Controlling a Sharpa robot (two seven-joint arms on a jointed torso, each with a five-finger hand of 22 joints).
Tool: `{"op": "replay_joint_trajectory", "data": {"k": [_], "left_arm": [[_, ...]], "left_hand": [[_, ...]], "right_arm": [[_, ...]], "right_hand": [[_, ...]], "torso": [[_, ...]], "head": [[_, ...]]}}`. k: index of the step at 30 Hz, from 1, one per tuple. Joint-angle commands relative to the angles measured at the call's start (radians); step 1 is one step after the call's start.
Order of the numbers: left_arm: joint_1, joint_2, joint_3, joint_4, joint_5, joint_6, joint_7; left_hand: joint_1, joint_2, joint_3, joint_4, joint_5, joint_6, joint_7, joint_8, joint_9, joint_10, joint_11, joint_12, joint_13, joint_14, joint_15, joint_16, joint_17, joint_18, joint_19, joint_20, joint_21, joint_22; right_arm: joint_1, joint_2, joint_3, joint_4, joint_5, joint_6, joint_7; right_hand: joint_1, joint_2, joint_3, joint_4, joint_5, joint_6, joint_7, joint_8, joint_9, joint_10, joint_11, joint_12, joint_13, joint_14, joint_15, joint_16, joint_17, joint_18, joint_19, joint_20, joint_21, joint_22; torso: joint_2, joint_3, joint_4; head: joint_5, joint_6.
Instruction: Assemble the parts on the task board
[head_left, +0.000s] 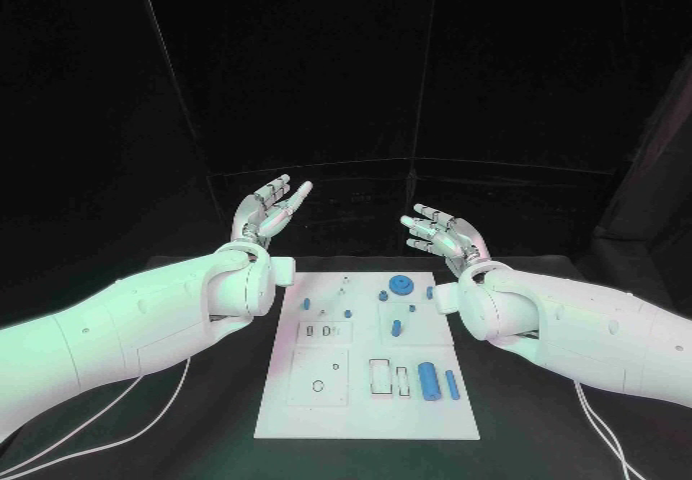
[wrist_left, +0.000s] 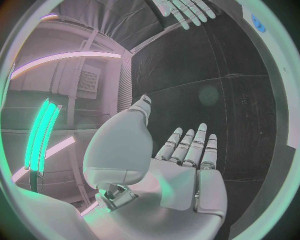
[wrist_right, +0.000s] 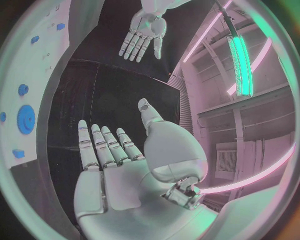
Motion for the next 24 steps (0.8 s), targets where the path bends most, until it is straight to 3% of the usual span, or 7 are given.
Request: {"op": "replay_joint_trajectory", "data": {"k": [1, 7, 9, 10, 11, 15, 24], "left_arm": [[0.008, 0.009, -0.001, -0.020, 0.017, 0.096, 0.067], [0.009, 0.010, -0.001, -0.022, 0.017, 0.098, 0.068], [0.009, 0.010, -0.001, -0.022, 0.017, 0.098, 0.068], [0.009, -0.038, -0.001, -0.013, -0.008, 0.134, 0.054], [0.009, -0.045, -0.001, -0.007, -0.012, 0.132, 0.050], [0.010, -0.080, -0.001, 0.027, -0.026, 0.128, 0.038], [0.010, -0.140, -0.001, 0.116, -0.049, 0.168, 0.032]], "left_hand": [[0.045, -0.003, 0.004, 0.017, 0.006, 0.021, 0.067, 0.008, 0.003, 0.017, 0.010, 0.005, 0.003, 0.024, 0.007, 0.008, 0.003, 0.024, 0.007, 0.013, 0.008, 0.003], [0.057, 0.011, 0.011, 0.015, 0.006, 0.073, 0.107, 0.018, 0.009, 0.094, 0.055, 0.018, 0.011, 0.102, 0.009, 0.024, 0.013, 0.033, 0.041, 0.016, 0.019, 0.010], [0.063, 0.018, 0.014, 0.010, 0.005, 0.104, 0.113, 0.024, 0.012, 0.138, 0.062, 0.024, 0.013, 0.176, 0.014, 0.040, 0.022, 0.029, 0.071, 0.016, 0.029, 0.016], [0.067, 0.021, 0.014, 0.007, 0.005, 0.126, 0.118, 0.027, 0.014, 0.167, 0.067, 0.028, 0.015, 0.219, 0.017, 0.051, 0.027, 0.026, 0.090, 0.018, 0.035, 0.019], [0.071, 0.025, 0.014, 0.003, 0.007, 0.159, 0.121, 0.034, 0.017, 0.211, 0.074, 0.036, 0.019, 0.267, 0.015, 0.066, 0.034, 0.027, 0.133, 0.017, 0.050, 0.027], [0.077, 0.050, 0.007, -0.019, 0.004, 0.350, 0.121, 0.074, 0.035, 0.500, 0.054, 0.088, 0.038, 0.411, -0.020, 0.120, 0.049, 0.063, 0.482, 0.012, 0.174, 0.088], [0.094, 0.080, -0.009, -0.071, 0.006, 0.525, 0.090, 0.101, 0.039, 0.635, 0.016, 0.109, 0.033, 0.586, -0.072, 0.166, 0.063, 0.082, 0.633, -0.015, 0.232, 0.098]], "right_arm": [[0.014, 0.015, -0.006, -0.035, -0.105, 0.198, -0.058], [0.028, 0.033, -0.015, -0.074, -0.136, 0.262, -0.077], [0.029, 0.035, -0.016, -0.078, -0.139, 0.269, -0.079], [0.034, 0.007, -0.014, -0.123, -0.406, 0.169, -0.050], [0.037, 0.005, -0.014, -0.124, -0.429, 0.161, -0.051], [0.058, -0.004, -0.014, -0.121, -0.538, 0.135, -0.061], [0.104, -0.018, -0.013, -0.121, -0.772, 0.133, -0.124]], "right_hand": [[0.134, 0.008, 0.014, -0.074, -0.005, 0.165, 0.127, 0.024, 0.013, 0.242, 0.016, 0.028, 0.015, 0.286, -0.004, 0.058, 0.020, 0.031, 0.158, 0.008, 0.037, 0.020], [0.216, -0.002, 0.031, -0.092, -0.008, 0.500, 0.087, 0.075, 0.035, 0.491, -0.033, 0.080, 0.022, 0.472, -0.060, 0.114, 0.022, 0.076, 0.282, -0.002, 0.100, 0.041], [0.229, -0.007, 0.039, -0.093, -0.009, 0.530, 0.080, 0.071, 0.030, 0.521, -0.043, 0.078, 0.019, 0.511, -0.071, 0.116, 0.020, 0.077, 0.311, -0.013, 0.116, 0.045], [0.234, -0.010, 0.043, -0.093, -0.009, 0.542, 0.077, 0.069, 0.029, 0.534, -0.047, 0.075, 0.019, 0.532, -0.078, 0.117, 0.020, 0.077, 0.327, -0.019, 0.124, 0.048], [0.237, -0.012, 0.047, -0.094, -0.010, 0.551, 0.075, 0.067, 0.028, 0.543, -0.050, 0.073, 0.019, 0.548, -0.082, 0.118, 0.020, 0.077, 0.337, -0.024, 0.130, 0.049], [0.245, -0.023, 0.064, -0.095, -0.007, 0.583, 0.069, 0.055, 0.027, 0.582, -0.062, 0.060, 0.019, 0.607, -0.100, 0.113, 0.020, 0.076, 0.375, -0.043, 0.154, 0.055], [0.249, -0.051, 0.108, -0.095, 0.018, 0.636, 0.057, 0.039, 0.027, 0.653, -0.081, 0.036, 0.020, 0.729, -0.136, 0.106, 0.031, 0.075, 0.444, -0.084, 0.214, 0.079]], "torso": [[0.000, -0.0002, 0.0003], [0.000, -0.0002, 0.0003], [0.000, -0.0002, 0.0003], [0.018, -0.0025, -0.0046], [0.021, -0.0027, -0.0059], [0.041, -0.0015, -0.0120], [0.085, -0.0008, -0.0027]], "head": [[0.000, 0.000], [0.000, 0.000], [0.000, 0.000], [-0.009, -0.010], [-0.009, -0.009], [-0.006, 0.000], [-0.012, 0.011]]}}
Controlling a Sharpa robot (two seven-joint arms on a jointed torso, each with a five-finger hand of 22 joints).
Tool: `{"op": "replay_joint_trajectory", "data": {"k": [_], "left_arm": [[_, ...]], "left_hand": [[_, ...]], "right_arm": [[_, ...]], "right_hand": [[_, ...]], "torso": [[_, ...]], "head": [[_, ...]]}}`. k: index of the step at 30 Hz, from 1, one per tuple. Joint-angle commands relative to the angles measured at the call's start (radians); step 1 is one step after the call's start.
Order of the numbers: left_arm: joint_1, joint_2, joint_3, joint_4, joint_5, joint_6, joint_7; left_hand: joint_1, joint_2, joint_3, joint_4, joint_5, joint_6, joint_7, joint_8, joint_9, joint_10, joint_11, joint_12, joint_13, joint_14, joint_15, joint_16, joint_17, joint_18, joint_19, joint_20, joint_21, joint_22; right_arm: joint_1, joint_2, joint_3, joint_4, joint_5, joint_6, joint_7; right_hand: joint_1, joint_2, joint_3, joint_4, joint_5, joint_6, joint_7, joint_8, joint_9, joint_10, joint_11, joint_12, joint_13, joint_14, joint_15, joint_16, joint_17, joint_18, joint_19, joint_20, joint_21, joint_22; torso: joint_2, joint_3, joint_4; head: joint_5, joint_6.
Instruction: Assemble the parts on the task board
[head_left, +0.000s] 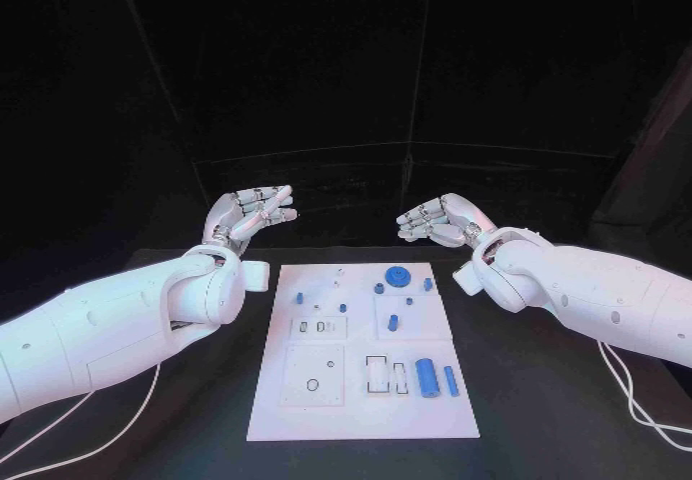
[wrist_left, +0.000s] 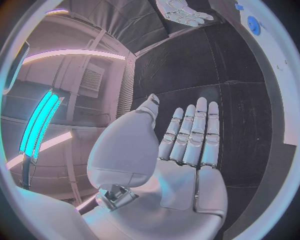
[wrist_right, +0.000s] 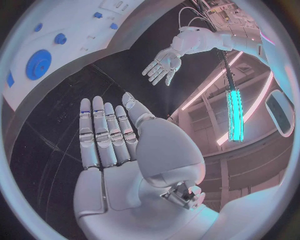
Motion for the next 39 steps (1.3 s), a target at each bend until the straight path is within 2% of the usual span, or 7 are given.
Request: {"op": "replay_joint_trajectory", "data": {"k": [1, 8, 12, 18, 25, 31, 39], "left_arm": [[0.002, -0.017, 0.001, 0.032, -0.029, 0.058, 0.003], [0.002, -0.057, 0.001, 0.099, -0.034, 0.104, -0.002], [0.000, -0.074, 0.001, 0.132, -0.036, 0.122, -0.006], [0.000, -0.089, 0.000, 0.175, -0.045, 0.147, -0.012], [0.000, -0.093, 0.001, 0.200, -0.056, 0.157, -0.020], [0.000, -0.096, 0.001, 0.208, -0.061, 0.159, -0.023], [0.000, -0.099, 0.001, 0.205, -0.063, 0.162, -0.028]], "left_hand": [[0.004, 0.013, -0.002, -0.014, 0.002, 0.021, 0.018, 0.005, -0.003, 0.023, -0.006, 0.001, -0.002, 0.029, -0.008, 0.008, 0.003, 0.016, 0.025, -0.009, 0.006, 0.000], [0.025, 0.027, -0.006, -0.056, 0.002, 0.070, 0.003, 0.009, -0.007, 0.088, -0.024, 0.001, -0.001, 0.093, -0.029, 0.010, 0.015, 0.015, 0.077, -0.028, 0.013, -0.007], [0.025, 0.030, -0.007, -0.062, 0.002, 0.075, 0.001, 0.007, -0.009, 0.095, -0.026, -0.002, -0.002, 0.101, -0.031, 0.008, 0.018, 0.015, 0.085, -0.030, 0.013, -0.009], [0.026, 0.030, -0.007, -0.064, 0.002, 0.076, 0.001, 0.006, -0.009, 0.096, -0.026, -0.004, -0.002, 0.101, -0.031, 0.007, 0.018, 0.014, 0.086, -0.031, 0.012, -0.010], [0.024, 0.031, -0.011, -0.070, 0.002, 0.073, 0.006, -0.001, -0.012, 0.092, -0.023, -0.013, -0.004, 0.100, -0.029, 0.000, 0.019, 0.013, 0.088, -0.031, 0.009, -0.014], [0.024, 0.031, -0.011, -0.071, 0.002, 0.072, 0.006, -0.002, -0.012, 0.091, -0.022, -0.014, -0.004, 0.100, -0.029, -0.001, 0.019, 0.013, 0.089, -0.031, 0.009, -0.014], [0.024, 0.031, -0.012, -0.072, 0.002, 0.072, 0.007, -0.003, -0.013, 0.091, -0.022, -0.016, -0.004, 0.100, -0.029, -0.003, 0.019, 0.013, 0.089, -0.030, 0.008, -0.015]], "right_arm": [[0.011, -0.002, 0.001, 0.001, -0.221, -0.012, -0.050], [0.025, 0.001, 0.002, 0.012, -0.494, 0.043, -0.156], [0.028, 0.008, 0.003, 0.022, -0.642, 0.080, -0.230], [0.032, 0.018, 0.014, 0.037, -0.827, 0.140, -0.332], [0.033, 0.034, 0.019, 0.040, -0.925, 0.174, -0.381], [0.034, 0.043, 0.020, 0.044, -0.951, 0.172, -0.395], [0.035, 0.054, 0.021, 0.044, -0.961, 0.183, -0.394]], "right_hand": [[0.022, -0.027, 0.039, -0.002, 0.026, 0.068, -0.011, -0.015, 0.002, 0.078, -0.020, -0.020, 0.002, 0.126, -0.036, 0.006, 0.010, 0.012, 0.074, -0.036, 0.060, 0.024], [0.030, -0.064, 0.050, 0.001, 0.039, 0.110, -0.039, -0.016, 0.003, 0.150, -0.056, -0.022, 0.004, 0.356, -0.100, 0.096, 0.074, 0.011, 0.216, -0.118, 0.226, 0.113], [0.016, -0.079, 0.049, 0.003, 0.035, 0.115, -0.043, -0.022, 0.001, 0.171, -0.069, -0.027, 0.004, 0.400, -0.112, 0.161, 0.118, 0.009, 0.236, -0.139, 0.300, 0.158], [-0.010, -0.105, 0.048, 0.003, 0.026, 0.078, -0.046, -0.024, 0.000, 0.120, -0.066, -0.028, 0.003, 0.398, -0.112, 0.329, 0.216, 0.010, 0.244, -0.145, 0.397, 0.218], [-0.034, -0.108, 0.035, 0.008, -0.029, 0.051, -0.050, -0.023, 0.002, 0.089, -0.067, -0.021, 0.004, 0.385, -0.109, 0.613, 0.385, 0.009, 0.255, -0.137, 0.507, 0.283], [-0.035, -0.091, 0.046, 0.007, -0.018, 0.044, -0.058, -0.021, 0.002, 0.100, -0.067, -0.019, 0.003, 0.396, -0.112, 0.871, 0.660, 0.010, 0.254, -0.138, 0.574, 0.324], [-0.034, -0.089, 0.060, 0.005, -0.014, 0.037, -0.058, -0.023, 0.002, 0.104, -0.068, -0.020, 0.003, 0.387, -0.111, 0.973, 0.763, 0.011, 0.235, -0.137, 0.620, 0.354]], "torso": [[0.028, -0.0010, 0.0064], [0.060, -0.0036, 0.0159], [0.078, -0.0037, 0.0195], [0.104, -0.0056, 0.0270], [0.121, -0.0065, 0.0248], [0.129, -0.0058, 0.0249], [0.130, -0.0069, 0.0269]], "head": [[-0.003, 0.005], [-0.010, 0.011], [-0.016, 0.016], [-0.026, 0.027], [-0.023, 0.031], [-0.022, 0.032], [-0.022, 0.026]]}}
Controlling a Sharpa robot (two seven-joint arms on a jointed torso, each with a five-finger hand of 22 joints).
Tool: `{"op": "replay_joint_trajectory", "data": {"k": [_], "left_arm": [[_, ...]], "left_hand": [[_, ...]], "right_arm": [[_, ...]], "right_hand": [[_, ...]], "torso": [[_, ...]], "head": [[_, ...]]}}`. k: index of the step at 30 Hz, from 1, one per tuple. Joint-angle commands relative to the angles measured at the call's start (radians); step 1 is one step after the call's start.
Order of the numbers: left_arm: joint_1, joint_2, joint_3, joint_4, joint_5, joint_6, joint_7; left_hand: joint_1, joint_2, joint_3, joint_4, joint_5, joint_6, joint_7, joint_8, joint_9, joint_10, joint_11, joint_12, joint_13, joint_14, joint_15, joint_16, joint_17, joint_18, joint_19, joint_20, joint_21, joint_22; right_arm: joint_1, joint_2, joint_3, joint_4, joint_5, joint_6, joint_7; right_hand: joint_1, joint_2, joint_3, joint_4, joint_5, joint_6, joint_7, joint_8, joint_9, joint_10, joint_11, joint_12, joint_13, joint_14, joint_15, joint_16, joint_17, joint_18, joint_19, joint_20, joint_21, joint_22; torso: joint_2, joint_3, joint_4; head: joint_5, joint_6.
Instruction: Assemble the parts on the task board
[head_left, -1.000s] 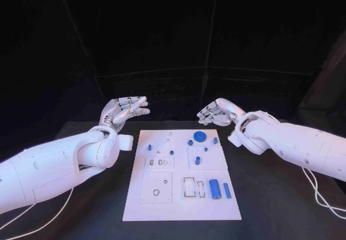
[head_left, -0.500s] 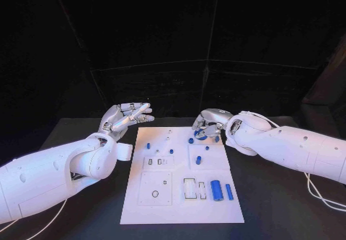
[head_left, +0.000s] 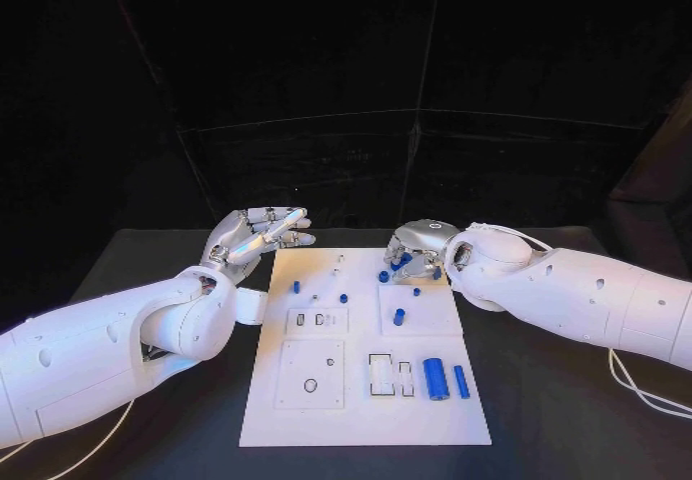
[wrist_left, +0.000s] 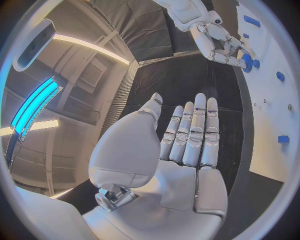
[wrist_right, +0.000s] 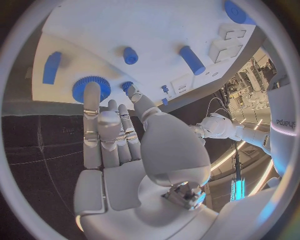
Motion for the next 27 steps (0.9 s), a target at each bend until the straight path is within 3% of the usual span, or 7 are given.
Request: {"op": "replay_joint_trajectory", "data": {"k": [1, 15, 27], "left_arm": [[0.002, -0.001, 0.001, -0.001, -0.012, 0.019, -0.002], [0.002, 0.001, 0.001, -0.010, -0.012, 0.028, -0.010], [0.003, -0.001, 0.001, -0.003, -0.020, 0.040, -0.015]], "left_hand": [[0.001, 0.009, 0.001, -0.008, 0.002, 0.003, 0.005, -0.004, -0.002, 0.000, 0.002, -0.008, -0.002, 0.005, 0.000, -0.007, 0.001, 0.014, 0.008, -0.001, -0.002, -0.002], [0.003, 0.011, 0.001, -0.013, 0.002, 0.002, 0.008, -0.008, -0.003, -0.001, 0.004, -0.013, -0.002, 0.005, 0.001, -0.011, 0.002, 0.014, 0.009, 0.000, -0.004, -0.004], [0.007, 0.014, 0.002, -0.019, 0.002, 0.003, 0.005, -0.010, -0.002, -0.001, 0.004, -0.016, -0.002, 0.005, 0.001, -0.014, 0.002, 0.014, 0.009, 0.000, -0.007, -0.006]], "right_arm": [[0.003, 0.007, 0.001, 0.000, -0.038, 0.021, -0.014], [0.003, 0.032, 0.001, -0.016, -0.026, 0.046, -0.001], [0.003, 0.056, 0.001, -0.051, -0.023, 0.080, 0.003]], "right_hand": [[-0.001, 0.013, 0.008, 0.000, 0.007, -0.006, 0.000, -0.002, 0.001, 0.008, 0.000, 0.005, 0.000, 0.035, -0.001, 0.016, 0.017, 0.012, -0.009, 0.001, 0.008, 0.005], [-0.008, 0.026, 0.037, 0.001, 0.018, -0.003, -0.001, -0.002, 0.001, 0.028, -0.004, 0.008, 0.000, 0.040, -0.003, 0.122, 0.139, 0.013, -0.019, 0.002, 0.056, 0.033], [-0.016, 0.039, 0.064, 0.003, 0.018, 0.008, -0.003, 0.001, 0.002, 0.041, -0.007, 0.008, 0.001, 0.036, -0.006, 0.154, 0.169, 0.012, -0.026, 0.002, 0.082, 0.052]], "torso": [[0.002, -0.0006, 0.0002], [0.004, 0.0002, -0.0012], [0.007, 0.0001, -0.0007]], "head": [[0.001, -0.003], [0.013, -0.011], [0.011, -0.021]]}}
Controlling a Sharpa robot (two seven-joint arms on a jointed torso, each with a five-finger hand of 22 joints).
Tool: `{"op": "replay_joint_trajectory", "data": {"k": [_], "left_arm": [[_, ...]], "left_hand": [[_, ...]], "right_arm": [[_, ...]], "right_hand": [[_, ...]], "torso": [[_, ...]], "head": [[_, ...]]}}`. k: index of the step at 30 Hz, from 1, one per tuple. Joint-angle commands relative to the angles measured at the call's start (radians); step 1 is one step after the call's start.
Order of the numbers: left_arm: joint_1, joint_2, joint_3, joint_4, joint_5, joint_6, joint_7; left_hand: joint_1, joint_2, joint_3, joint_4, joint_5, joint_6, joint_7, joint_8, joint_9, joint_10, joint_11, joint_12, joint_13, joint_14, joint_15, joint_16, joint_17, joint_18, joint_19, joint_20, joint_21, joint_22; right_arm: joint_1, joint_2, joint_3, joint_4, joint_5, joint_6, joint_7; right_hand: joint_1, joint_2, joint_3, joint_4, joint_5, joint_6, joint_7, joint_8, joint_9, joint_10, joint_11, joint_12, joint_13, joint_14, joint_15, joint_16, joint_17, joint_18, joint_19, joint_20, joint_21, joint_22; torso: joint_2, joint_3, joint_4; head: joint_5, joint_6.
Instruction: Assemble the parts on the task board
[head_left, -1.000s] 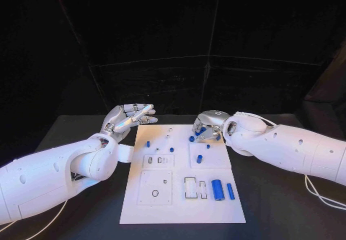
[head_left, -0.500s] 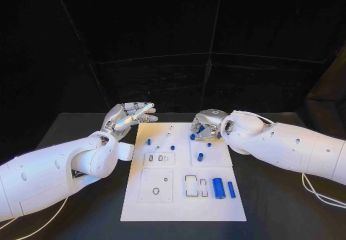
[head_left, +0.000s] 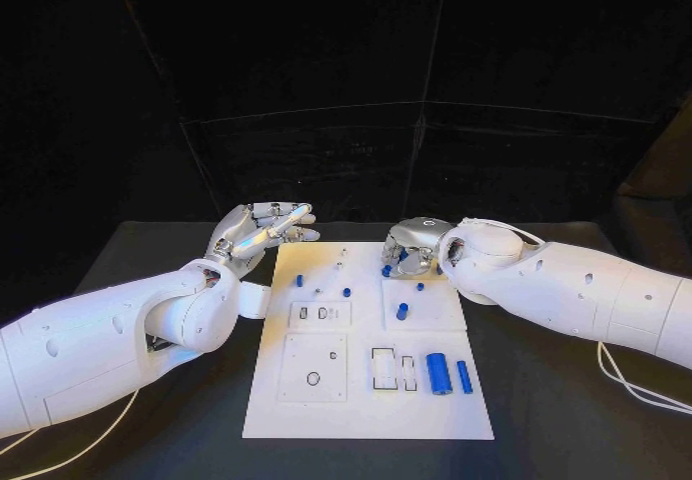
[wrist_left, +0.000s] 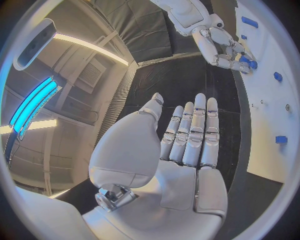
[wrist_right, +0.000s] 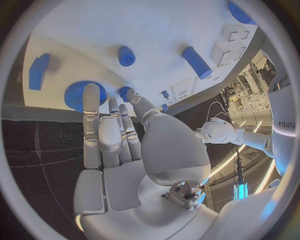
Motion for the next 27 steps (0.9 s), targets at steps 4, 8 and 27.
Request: {"op": "replay_joint_trajectory", "data": {"k": [4, 8, 27], "left_arm": [[0.002, -0.002, 0.001, 0.004, -0.012, 0.022, 0.000], [0.003, -0.003, 0.001, 0.005, -0.012, 0.022, -0.001], [0.004, -0.004, 0.001, -0.003, -0.012, 0.024, -0.005]], "left_hand": [[0.002, 0.010, -0.001, -0.005, 0.002, 0.003, 0.005, -0.006, -0.002, -0.001, 0.003, -0.003, -0.001, 0.005, 0.001, -0.004, 0.002, 0.014, 0.009, 0.000, -0.007, -0.001], [0.003, 0.012, 0.000, -0.007, 0.002, 0.004, 0.005, -0.007, -0.002, 0.000, 0.003, -0.005, -0.001, 0.005, 0.001, -0.005, 0.002, 0.014, 0.009, 0.000, -0.007, -0.002], [0.005, 0.013, 0.001, -0.010, 0.002, 0.005, 0.004, -0.008, -0.001, 0.001, 0.003, -0.006, -0.001, 0.005, 0.001, -0.007, 0.002, 0.014, 0.009, 0.001, -0.008, -0.003]], "right_arm": [[0.002, 0.013, 0.001, -0.011, -0.002, 0.031, 0.013], [0.002, 0.018, 0.001, -0.014, -0.001, 0.035, 0.016], [0.002, 0.018, 0.001, -0.013, 0.021, -0.065, 0.038]], "right_hand": [[0.000, 0.013, 0.018, -0.001, 0.001, 0.015, -0.002, 0.002, 0.001, 0.015, -0.001, 0.004, 0.001, 0.034, -0.006, 0.013, 0.010, 0.011, -0.009, -0.002, 0.016, 0.012], [-0.002, 0.014, 0.024, -0.001, 0.000, 0.019, -0.002, 0.002, 0.002, 0.019, -0.002, 0.004, 0.001, 0.034, -0.006, 0.020, 0.017, 0.011, -0.009, -0.001, 0.022, 0.019], [0.039, 0.046, 0.117, -0.009, -0.052, 0.105, -0.014, 0.026, 0.008, 0.093, -0.021, 0.025, 0.008, 0.037, -0.025, 0.072, 0.077, -0.001, 0.017, -0.009, 0.107, 0.114]], "torso": [[0.003, -0.0002, 0.0008], [0.005, -0.0003, 0.0010], [0.003, -0.0008, -0.0002]], "head": [[0.000, -0.003], [0.000, -0.003], [0.003, -0.010]]}}
